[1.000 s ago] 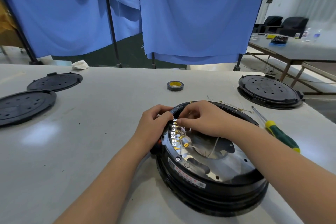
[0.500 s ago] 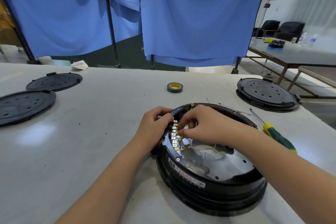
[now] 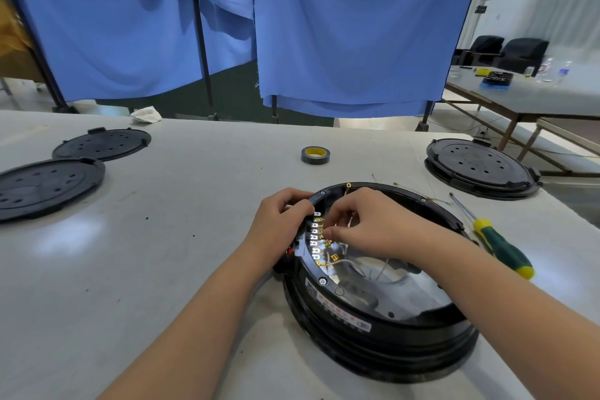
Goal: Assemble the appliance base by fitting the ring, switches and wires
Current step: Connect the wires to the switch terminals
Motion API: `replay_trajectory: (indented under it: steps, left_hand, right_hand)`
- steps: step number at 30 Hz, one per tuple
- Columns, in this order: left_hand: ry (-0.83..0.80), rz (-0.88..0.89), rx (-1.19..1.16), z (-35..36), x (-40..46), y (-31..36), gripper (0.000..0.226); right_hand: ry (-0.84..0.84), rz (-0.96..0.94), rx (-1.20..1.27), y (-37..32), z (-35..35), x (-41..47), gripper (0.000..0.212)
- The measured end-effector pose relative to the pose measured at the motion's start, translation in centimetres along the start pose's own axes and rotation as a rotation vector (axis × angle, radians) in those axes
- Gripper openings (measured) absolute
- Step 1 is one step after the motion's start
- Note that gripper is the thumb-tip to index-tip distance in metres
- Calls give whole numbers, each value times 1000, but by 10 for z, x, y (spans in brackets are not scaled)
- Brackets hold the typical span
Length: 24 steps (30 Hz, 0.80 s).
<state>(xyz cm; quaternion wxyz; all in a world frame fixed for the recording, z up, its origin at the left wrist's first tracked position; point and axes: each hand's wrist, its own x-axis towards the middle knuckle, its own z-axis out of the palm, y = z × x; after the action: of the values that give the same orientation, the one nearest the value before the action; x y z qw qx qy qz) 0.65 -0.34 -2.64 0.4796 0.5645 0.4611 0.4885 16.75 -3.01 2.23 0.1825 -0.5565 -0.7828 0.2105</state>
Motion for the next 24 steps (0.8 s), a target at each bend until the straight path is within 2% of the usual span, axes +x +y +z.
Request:
replay_trajectory:
  steps: [24]
  left_hand:
    - [24,9,1,1,2,-1,20]
  right_hand:
    - [44,-29,-58,-7,5,-3,14]
